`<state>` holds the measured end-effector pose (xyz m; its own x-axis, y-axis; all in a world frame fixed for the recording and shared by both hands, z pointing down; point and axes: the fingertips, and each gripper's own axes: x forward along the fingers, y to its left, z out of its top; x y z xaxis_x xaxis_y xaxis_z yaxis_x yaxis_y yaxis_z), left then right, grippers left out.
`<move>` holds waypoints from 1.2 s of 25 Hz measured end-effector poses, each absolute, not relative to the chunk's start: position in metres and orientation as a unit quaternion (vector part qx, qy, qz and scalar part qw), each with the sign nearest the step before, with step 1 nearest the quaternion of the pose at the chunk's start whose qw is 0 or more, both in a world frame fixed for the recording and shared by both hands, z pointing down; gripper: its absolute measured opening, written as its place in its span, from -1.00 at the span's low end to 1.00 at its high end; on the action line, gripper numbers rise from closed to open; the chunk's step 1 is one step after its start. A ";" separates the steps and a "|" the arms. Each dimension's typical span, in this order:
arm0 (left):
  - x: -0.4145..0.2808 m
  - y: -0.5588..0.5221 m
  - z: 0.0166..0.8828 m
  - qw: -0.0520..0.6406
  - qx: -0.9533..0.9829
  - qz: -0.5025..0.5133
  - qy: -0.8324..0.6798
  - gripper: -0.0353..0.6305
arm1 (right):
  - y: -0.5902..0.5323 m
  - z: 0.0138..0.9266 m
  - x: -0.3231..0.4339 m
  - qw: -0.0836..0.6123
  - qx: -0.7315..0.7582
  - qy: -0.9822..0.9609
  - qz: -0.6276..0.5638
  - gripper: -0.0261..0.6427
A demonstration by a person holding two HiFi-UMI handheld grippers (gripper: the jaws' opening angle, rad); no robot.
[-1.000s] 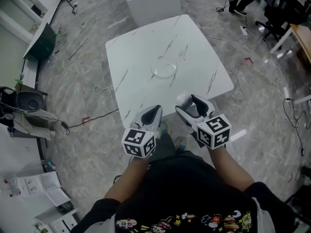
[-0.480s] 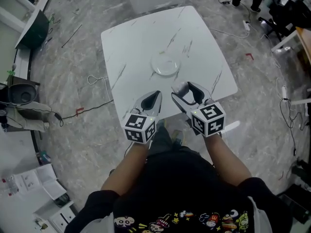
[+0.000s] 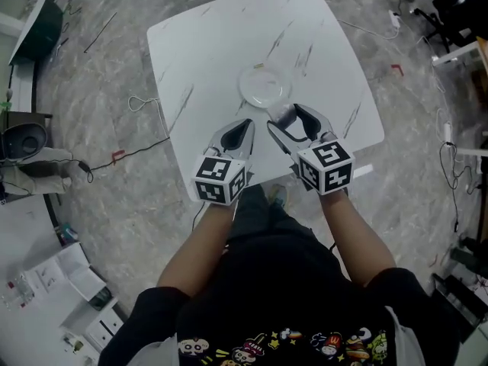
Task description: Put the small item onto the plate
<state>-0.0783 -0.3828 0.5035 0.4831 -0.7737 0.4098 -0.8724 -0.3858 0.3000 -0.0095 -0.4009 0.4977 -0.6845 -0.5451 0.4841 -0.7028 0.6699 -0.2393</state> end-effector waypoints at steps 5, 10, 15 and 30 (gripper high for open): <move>-0.087 -0.403 0.523 0.257 0.821 0.111 -0.497 -0.89 | -0.425 0.523 -0.017 0.208 0.349 -0.888 0.214 0.06; -0.100 -0.420 0.538 0.269 0.812 0.108 -0.507 -0.89 | -0.445 0.547 -0.026 0.226 0.349 -0.884 0.216 0.06; -0.110 -0.431 0.552 0.284 0.806 0.104 -0.510 -0.89 | -0.460 0.567 -0.033 0.239 0.351 -0.877 0.224 0.06; -0.115 -0.459 0.592 0.317 0.801 0.103 -0.497 -0.89 | -0.508 0.628 -0.049 0.306 0.346 -0.861 0.210 0.06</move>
